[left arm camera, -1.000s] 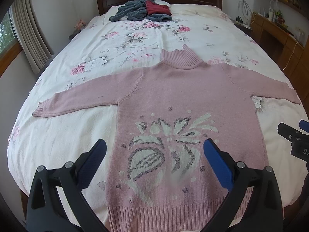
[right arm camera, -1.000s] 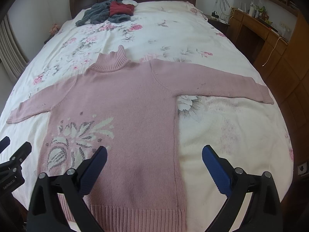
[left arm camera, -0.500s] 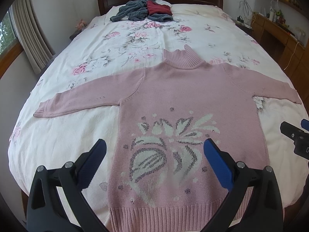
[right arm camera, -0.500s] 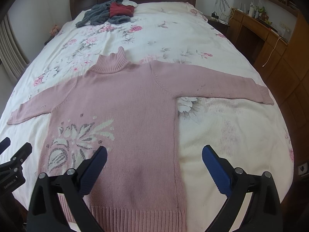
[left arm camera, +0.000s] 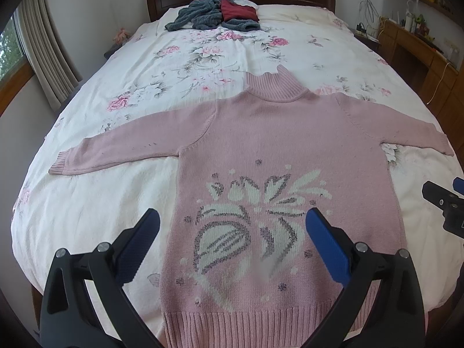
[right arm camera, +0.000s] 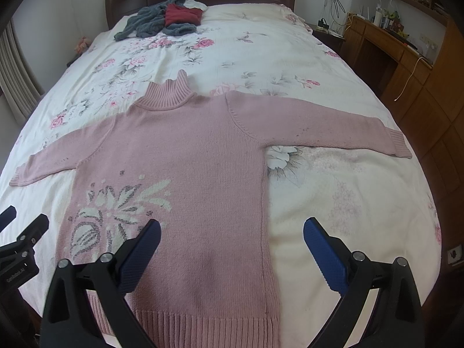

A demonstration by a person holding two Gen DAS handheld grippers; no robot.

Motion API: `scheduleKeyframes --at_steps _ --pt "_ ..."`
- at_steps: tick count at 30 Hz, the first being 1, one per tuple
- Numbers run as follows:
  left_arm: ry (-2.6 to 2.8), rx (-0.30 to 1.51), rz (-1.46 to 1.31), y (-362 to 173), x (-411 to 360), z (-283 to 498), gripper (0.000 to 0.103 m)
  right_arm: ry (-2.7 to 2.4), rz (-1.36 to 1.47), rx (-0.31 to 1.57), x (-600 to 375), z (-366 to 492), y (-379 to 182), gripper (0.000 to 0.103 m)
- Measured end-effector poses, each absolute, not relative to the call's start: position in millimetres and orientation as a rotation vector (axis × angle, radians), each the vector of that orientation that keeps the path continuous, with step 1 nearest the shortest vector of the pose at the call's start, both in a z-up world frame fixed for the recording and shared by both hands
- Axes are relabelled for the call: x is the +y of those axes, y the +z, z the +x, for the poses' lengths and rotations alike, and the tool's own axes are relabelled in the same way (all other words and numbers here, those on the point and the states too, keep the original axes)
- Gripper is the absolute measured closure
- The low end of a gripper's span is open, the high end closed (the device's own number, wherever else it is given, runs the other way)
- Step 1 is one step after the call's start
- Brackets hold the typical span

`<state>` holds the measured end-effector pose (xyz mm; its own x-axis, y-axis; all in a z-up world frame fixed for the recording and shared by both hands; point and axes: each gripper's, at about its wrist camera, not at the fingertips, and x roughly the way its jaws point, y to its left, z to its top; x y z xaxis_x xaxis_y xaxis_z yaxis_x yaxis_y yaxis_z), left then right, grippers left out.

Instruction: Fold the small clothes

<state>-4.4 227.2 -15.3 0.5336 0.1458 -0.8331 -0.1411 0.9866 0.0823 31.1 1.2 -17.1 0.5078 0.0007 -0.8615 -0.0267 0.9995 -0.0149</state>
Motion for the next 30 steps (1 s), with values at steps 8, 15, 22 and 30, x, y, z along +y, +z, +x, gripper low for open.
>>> scheduleKeyframes --at_steps 8,15,22,30 --pt "0.152 1.012 -0.01 -27.8 222.6 5.5 0.003 0.039 -0.021 1.019 -6.0 37.7 -20.1 0.004" --pt "0.115 1.042 0.002 -44.7 189.0 63.1 0.003 -0.071 0.057 1.053 -117.0 96.3 -25.9 0.004" --pt "0.05 1.009 0.023 -50.4 120.3 145.8 0.003 -0.295 0.163 1.081 -284.2 170.5 -42.4 0.004" --pt "-0.002 0.987 0.012 -68.5 54.4 220.5 0.003 -0.42 0.322 1.171 -437.7 241.5 -105.5 0.008"
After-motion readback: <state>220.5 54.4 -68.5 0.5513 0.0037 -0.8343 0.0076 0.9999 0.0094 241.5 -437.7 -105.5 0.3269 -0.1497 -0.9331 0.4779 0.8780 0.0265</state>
